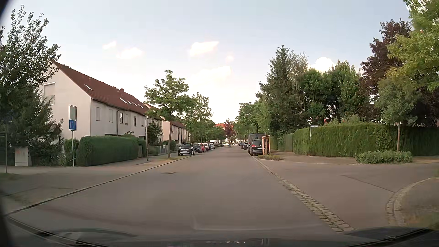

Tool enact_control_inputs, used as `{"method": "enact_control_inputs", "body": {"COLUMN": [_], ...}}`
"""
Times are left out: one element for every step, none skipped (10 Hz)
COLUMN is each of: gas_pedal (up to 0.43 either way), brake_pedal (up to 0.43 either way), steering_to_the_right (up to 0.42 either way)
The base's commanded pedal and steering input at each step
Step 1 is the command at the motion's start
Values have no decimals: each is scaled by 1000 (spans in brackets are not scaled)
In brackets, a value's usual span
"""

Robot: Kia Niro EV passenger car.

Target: Follow the waypoints while adhering to traffic rules and regulations

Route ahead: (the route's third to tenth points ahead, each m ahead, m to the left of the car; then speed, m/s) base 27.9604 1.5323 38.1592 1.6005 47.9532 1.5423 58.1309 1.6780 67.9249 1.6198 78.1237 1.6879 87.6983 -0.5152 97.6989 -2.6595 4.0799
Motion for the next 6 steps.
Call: {"method": "enact_control_inputs", "body": {"gas_pedal": [0,0,0,0,0,0], "brake_pedal": [146,146,134,110,104,98], "steering_to_the_right": [7,-1,-10,-12,-10,-5]}}
